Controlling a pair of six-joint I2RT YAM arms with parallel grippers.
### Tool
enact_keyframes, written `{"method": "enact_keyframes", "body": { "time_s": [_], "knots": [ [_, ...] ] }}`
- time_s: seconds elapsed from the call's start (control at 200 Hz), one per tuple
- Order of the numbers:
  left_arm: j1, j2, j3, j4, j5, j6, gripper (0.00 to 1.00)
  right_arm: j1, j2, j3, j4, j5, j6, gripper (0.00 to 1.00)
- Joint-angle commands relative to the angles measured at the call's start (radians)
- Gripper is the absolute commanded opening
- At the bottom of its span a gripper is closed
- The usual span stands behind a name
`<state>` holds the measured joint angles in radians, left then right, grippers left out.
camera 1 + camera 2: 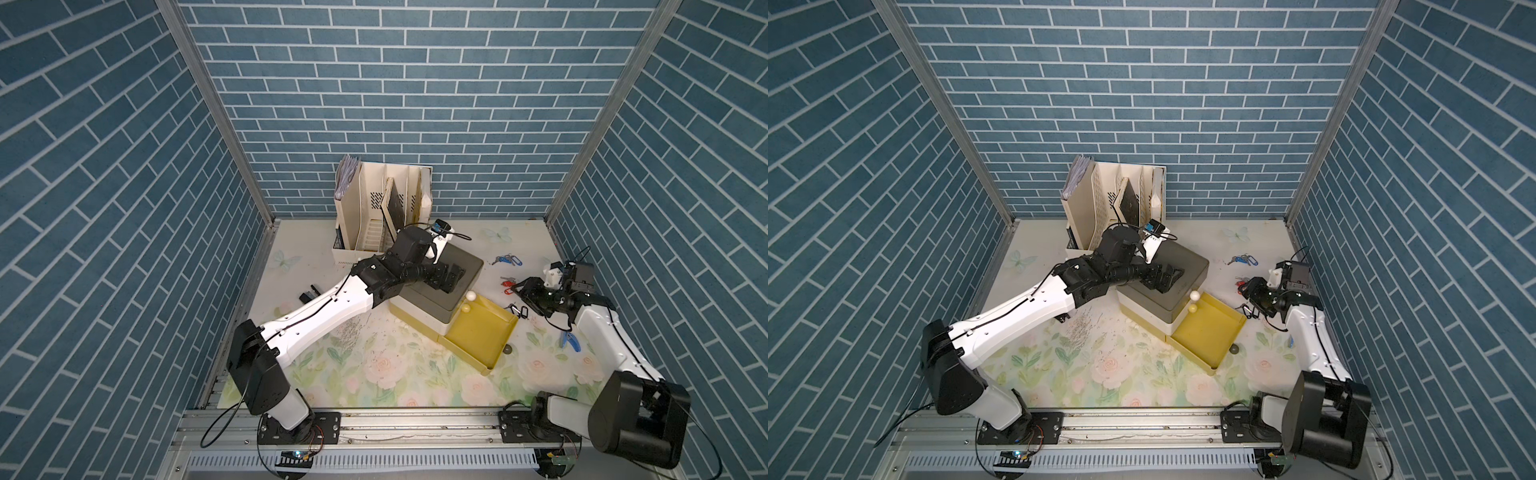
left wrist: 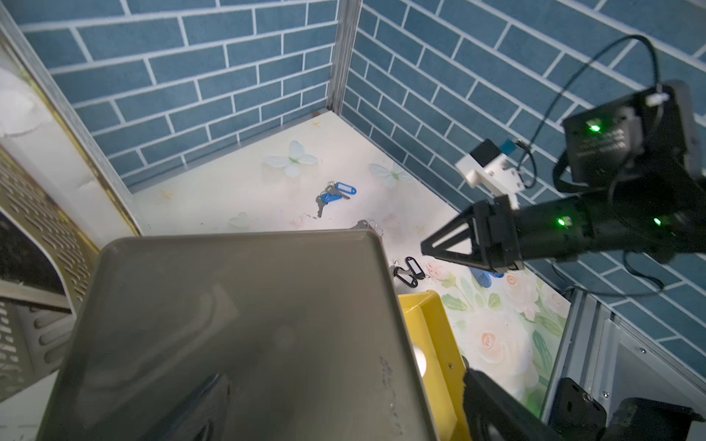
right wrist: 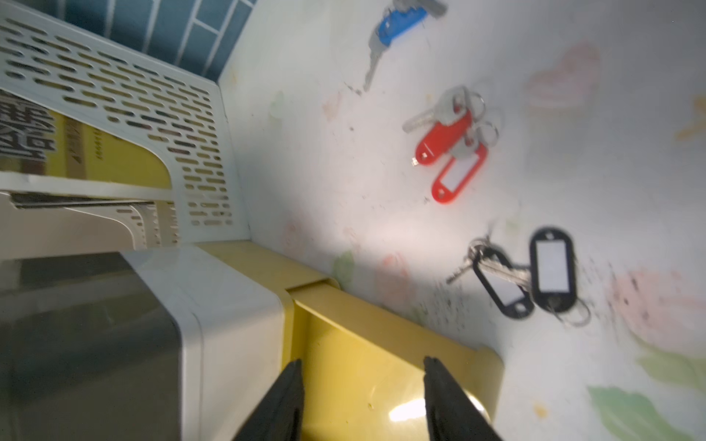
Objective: Take the keys out of the drawer
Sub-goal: Place the key at the center of the board, then close the drawer in the storage box.
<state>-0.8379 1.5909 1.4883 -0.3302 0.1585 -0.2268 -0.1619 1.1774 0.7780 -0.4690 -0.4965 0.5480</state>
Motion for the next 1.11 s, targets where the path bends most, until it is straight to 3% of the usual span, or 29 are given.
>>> {"method": "enact_keyframes", "body": {
  "time_s": [0.0,0.295,0.6,0.91,1.1],
  "knots": [
    [0.032,0.016,0.019,-0.035,0.077,-0.064,1.00,0.012,-0.068,-0.079,-0.108,0.041,-0.024,0.54],
    [0.062,0.027,0.013,-0.039,0.159,-0.090,1.00,0.055,-0.123,-0.225,-0.079,0.039,-0.005,0.53],
    [0.063,0.020,0.000,-0.040,0.152,-0.093,1.00,0.058,-0.171,-0.201,-0.091,0.095,0.020,0.47],
    [0.065,0.031,-0.005,-0.040,0.155,-0.088,1.00,0.050,-0.217,-0.195,-0.187,0.197,-0.001,0.10],
    [0.065,0.035,-0.015,-0.041,0.159,-0.085,1.00,0.051,-0.174,-0.247,-0.115,0.118,0.000,0.00]
  ]
}}
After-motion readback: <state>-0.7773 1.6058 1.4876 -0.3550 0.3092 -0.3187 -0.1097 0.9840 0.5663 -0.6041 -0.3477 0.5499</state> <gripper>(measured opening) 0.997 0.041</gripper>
